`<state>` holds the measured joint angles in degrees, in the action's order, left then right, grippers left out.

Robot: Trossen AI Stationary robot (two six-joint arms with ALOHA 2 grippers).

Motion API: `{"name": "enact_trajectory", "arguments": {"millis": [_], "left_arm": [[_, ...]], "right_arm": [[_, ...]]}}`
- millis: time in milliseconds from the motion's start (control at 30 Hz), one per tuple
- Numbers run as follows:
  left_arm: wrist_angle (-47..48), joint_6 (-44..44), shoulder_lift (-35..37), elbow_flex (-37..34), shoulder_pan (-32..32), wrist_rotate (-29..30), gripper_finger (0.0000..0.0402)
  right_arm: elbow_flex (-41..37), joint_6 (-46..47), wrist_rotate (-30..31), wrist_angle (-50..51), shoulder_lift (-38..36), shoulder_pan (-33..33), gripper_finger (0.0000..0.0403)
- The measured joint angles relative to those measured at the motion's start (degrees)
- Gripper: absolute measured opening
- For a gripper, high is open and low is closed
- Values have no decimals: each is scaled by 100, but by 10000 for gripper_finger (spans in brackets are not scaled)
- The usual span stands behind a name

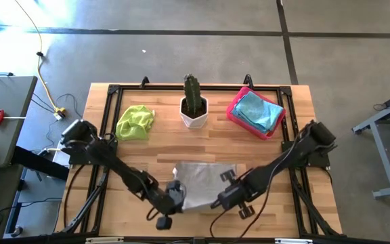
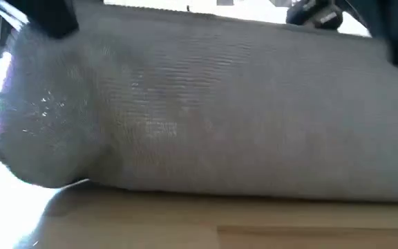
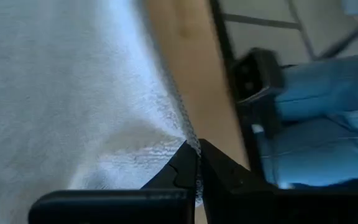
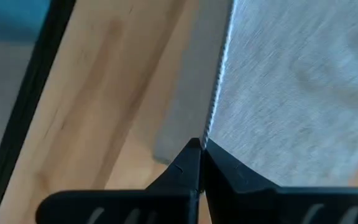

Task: Fold microfiber towels
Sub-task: Fold the gray microfiber towel

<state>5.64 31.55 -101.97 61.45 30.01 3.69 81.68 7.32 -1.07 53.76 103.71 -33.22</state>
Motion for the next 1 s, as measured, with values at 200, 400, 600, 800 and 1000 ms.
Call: {"name": "enact_trajectory", "arguments": {"millis": [200,400,600,800,1000], "left_arm": [[113,-7,-369,438,-60,-1143,0],[554,-191,-237,498,-245,-1819,0],[1982,-510,-240,507,-501,-595,0],[2703,-962,-267,502,-650,639,0],[2827,-1541,-270,497,-683,1100,0]], "right_arm": [[-1,-23,-832,-393,254,-57,0],[5,-210,-1021,-825,156,-95,0],[-1,-464,23,-228,289,73,0],[-7,-776,382,-38,634,439,0],[-11,-779,413,129,875,752,0]]}}
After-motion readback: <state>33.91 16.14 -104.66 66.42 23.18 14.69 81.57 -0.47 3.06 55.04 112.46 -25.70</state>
